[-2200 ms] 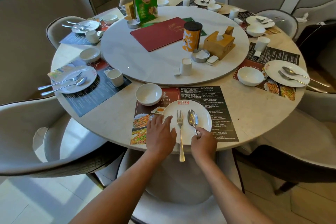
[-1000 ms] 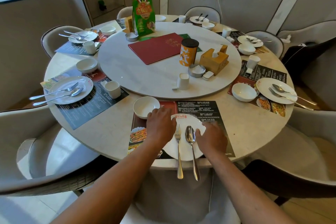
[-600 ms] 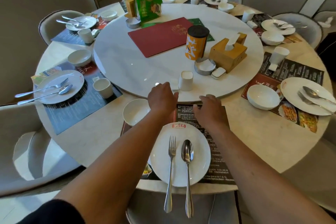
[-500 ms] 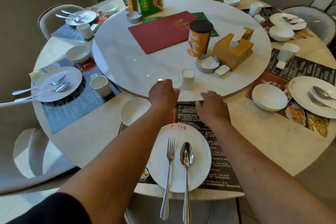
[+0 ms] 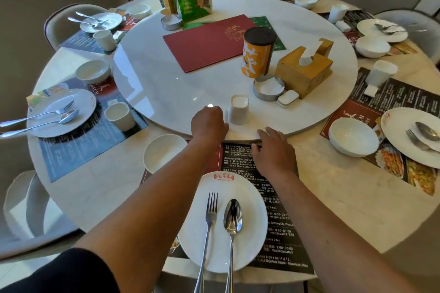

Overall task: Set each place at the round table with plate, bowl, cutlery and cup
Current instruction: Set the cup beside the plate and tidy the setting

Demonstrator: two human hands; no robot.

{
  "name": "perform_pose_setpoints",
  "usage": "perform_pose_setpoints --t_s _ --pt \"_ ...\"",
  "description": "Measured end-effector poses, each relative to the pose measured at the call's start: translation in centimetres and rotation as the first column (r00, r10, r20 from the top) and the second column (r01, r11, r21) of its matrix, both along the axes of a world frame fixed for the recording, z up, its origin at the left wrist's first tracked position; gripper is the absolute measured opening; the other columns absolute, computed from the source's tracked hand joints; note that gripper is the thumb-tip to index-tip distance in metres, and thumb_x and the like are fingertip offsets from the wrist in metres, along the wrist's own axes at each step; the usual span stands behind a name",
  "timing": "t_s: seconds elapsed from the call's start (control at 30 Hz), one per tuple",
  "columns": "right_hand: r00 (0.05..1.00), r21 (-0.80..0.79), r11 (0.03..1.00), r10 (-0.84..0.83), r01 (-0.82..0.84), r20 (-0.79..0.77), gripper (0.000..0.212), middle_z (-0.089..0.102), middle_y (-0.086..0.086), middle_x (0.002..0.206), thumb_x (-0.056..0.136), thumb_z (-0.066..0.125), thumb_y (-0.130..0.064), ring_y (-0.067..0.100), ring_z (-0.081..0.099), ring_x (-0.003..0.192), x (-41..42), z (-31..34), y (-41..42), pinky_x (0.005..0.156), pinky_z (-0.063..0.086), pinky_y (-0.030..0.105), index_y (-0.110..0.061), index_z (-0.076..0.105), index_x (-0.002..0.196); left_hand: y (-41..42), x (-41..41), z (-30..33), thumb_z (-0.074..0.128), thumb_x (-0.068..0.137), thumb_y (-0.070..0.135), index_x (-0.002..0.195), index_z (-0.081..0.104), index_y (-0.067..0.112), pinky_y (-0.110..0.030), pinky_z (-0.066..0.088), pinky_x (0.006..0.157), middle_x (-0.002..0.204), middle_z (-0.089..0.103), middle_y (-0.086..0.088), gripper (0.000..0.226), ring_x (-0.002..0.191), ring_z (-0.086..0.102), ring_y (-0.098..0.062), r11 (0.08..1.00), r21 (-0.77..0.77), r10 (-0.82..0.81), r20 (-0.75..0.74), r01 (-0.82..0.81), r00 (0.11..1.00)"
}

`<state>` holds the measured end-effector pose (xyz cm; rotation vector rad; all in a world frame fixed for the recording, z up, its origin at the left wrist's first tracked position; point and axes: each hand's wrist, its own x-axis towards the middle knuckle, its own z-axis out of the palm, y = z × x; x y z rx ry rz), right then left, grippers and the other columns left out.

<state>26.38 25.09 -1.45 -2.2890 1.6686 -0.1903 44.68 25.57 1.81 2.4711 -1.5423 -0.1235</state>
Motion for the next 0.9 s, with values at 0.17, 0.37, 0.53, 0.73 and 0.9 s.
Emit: perform_pose_setpoints --t_s 0.17,0.37,0.53,0.73,0.9 --pt "0.999 0.033 0.999 -0.013 0.011 0.042 0.054 0.032 0.001 0.161 0.101 0.048 -0.042 0.023 0.022 0.149 -0.2 0.1 0.0 0.117 0.030 0.048 -0.022 0.041 0.150 1.3 -0.2 0.3 0.065 0.079 0.011 0.087 0.065 0.012 -0.030 0.042 0.058 0.080 0.062 -0.005 0.009 0.072 0.061 -0.026 0.999 0.008 0.053 -0.060 -0.053 0.997" --pt "0.984 -0.068 0.992 -0.093 0.104 0.153 0.045 0.046 0.002 0.147 0.098 0.050 -0.033 0.024 0.037 0.136 -1.6 0.2 1.9 0.106 0.040 0.043 -0.019 0.053 0.141 4.6 0.0 0.3 0.068 0.085 0.026 0.106 0.075 0.020 -0.031 0.048 0.073 0.105 0.071 0.001 0.023 0.097 0.063 -0.022 0.999 -0.035 -0.023 -0.146 0.018 0.989" --pt "0.978 -0.047 0.986 -0.154 0.161 0.139 0.035 0.057 0.001 0.130 0.097 0.053 -0.031 0.023 0.048 0.119 -3.6 -0.3 4.1 0.094 0.046 0.040 -0.021 0.063 0.129 7.0 -2.1 -0.5 0.073 0.087 0.033 0.118 0.073 0.028 -0.029 0.053 0.078 0.111 0.072 0.003 0.031 0.091 0.063 -0.013 0.961 -0.010 -0.274 -0.194 0.278 0.942" --pt "0.995 0.003 0.996 -0.093 0.093 0.046 0.031 0.060 -0.006 0.126 0.095 0.059 -0.026 0.017 0.053 0.112 -5.7 -0.8 5.5 0.087 0.051 0.035 -0.026 0.067 0.124 6.6 -4.4 -2.0 0.070 0.092 0.031 0.123 0.068 0.030 -0.026 0.052 0.080 0.115 0.070 0.005 0.031 0.090 0.063 -0.011 0.907 0.029 -0.413 -0.129 0.420 0.901" --pt "0.997 -0.002 0.998 -0.067 0.067 0.041 0.031 0.059 -0.008 0.126 0.095 0.061 -0.029 0.016 0.054 0.111 -6.1 -0.7 5.4 0.082 0.050 0.032 -0.028 0.066 0.125 6.1 -4.6 -2.6 0.066 0.094 0.027 0.123 0.068 0.031 -0.027 0.055 0.076 0.112 0.072 0.006 0.029 0.072 0.061 -0.006 0.903 0.066 -0.421 -0.066 0.425 0.905"
